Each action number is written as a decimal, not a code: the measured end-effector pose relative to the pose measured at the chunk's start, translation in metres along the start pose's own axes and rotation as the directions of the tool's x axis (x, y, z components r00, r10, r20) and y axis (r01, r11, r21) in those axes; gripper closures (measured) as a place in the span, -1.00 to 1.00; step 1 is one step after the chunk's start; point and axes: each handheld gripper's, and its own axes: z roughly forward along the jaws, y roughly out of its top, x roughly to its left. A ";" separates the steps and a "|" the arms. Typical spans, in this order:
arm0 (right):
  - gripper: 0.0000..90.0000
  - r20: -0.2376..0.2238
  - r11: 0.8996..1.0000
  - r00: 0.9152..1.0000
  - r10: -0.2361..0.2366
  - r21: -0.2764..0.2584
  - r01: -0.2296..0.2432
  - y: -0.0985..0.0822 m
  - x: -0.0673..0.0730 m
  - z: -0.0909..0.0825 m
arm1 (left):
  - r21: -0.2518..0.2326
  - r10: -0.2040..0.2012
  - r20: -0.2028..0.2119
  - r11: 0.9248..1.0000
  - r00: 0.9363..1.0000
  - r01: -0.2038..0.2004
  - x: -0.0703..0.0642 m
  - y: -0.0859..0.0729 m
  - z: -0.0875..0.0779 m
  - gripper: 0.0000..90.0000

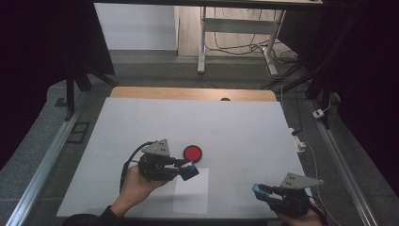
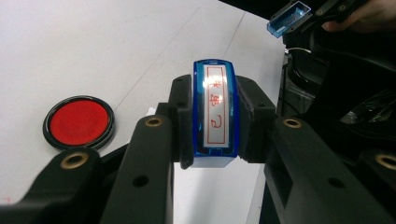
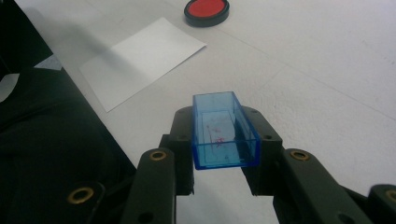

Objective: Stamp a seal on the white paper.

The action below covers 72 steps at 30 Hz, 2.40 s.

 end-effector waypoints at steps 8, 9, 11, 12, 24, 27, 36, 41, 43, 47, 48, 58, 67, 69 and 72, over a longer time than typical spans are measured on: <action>0.52 -0.007 1.000 1.000 -0.010 -0.024 0.010 0.003 0.002 -0.002 | -0.003 0.010 -0.002 1.000 1.000 -0.010 0.000 0.000 0.000 0.57; 0.52 -0.006 1.000 1.000 -0.011 -0.025 0.011 0.003 0.003 -0.002 | -0.004 0.010 -0.002 1.000 1.000 -0.010 0.000 0.000 0.000 0.57; 0.52 -0.021 0.999 1.000 -0.009 -0.034 0.008 0.004 0.003 -0.001 | -0.004 0.009 0.001 1.000 1.000 -0.009 0.001 0.000 0.000 0.57; 0.52 -0.027 0.999 1.000 -0.008 -0.034 0.007 0.004 0.004 -0.001 | -0.004 0.010 0.000 1.000 1.000 -0.010 0.001 0.000 0.000 0.57; 0.52 -0.059 0.999 0.998 -0.037 -0.025 0.035 0.009 0.009 0.004 | -0.007 0.021 0.008 1.000 1.000 -0.021 0.002 0.000 -0.001 0.57; 0.52 -0.060 0.999 0.997 -0.038 -0.028 0.036 0.009 0.009 0.004 | 0.001 0.021 0.010 1.000 1.000 -0.021 0.003 -0.001 0.002 0.57; 0.52 -0.055 0.999 0.998 -0.033 -0.022 0.032 0.007 0.008 0.004 | 0.058 0.025 -0.017 0.998 1.000 -0.024 0.004 -0.008 0.019 0.57; 0.52 -0.050 0.999 0.998 -0.035 -0.015 0.034 0.007 0.008 0.004 | 0.088 0.027 -0.026 0.996 0.999 -0.025 0.005 -0.011 0.028 0.57; 0.52 -0.049 0.999 0.998 -0.035 -0.012 0.035 0.006 0.008 0.004 | 0.098 0.028 -0.033 0.995 0.999 -0.025 0.006 -0.012 0.031 0.57; 0.52 -0.044 0.999 0.998 -0.037 -0.005 0.037 0.006 0.008 0.004 | 0.120 0.035 -0.051 0.992 0.998 -0.028 0.007 -0.015 0.037 0.57; 0.52 -0.043 0.999 0.998 -0.036 -0.004 0.036 0.006 0.008 0.004 | 0.128 0.040 -0.054 0.991 0.998 -0.033 0.008 -0.016 0.038 0.57; 0.52 -0.045 1.000 0.999 -0.030 0.006 0.030 0.004 0.007 0.004 | 0.170 0.037 -0.064 0.985 0.997 -0.025 0.010 -0.022 0.054 0.57; 0.52 -0.045 0.999 0.999 -0.031 0.010 0.031 0.004 0.007 0.004 | 0.212 0.045 -0.083 0.977 0.996 -0.026 0.011 -0.028 0.066 0.57; 0.52 -0.045 1.000 0.999 -0.029 0.011 0.030 0.003 0.007 0.004 | 0.223 0.054 -0.091 0.974 0.994 -0.033 0.011 -0.029 0.068 0.57; 0.52 -0.045 1.000 0.999 -0.028 0.012 0.029 0.003 0.006 0.004 | 0.235 0.070 -0.110 0.971 0.991 -0.043 0.010 -0.030 0.071 0.57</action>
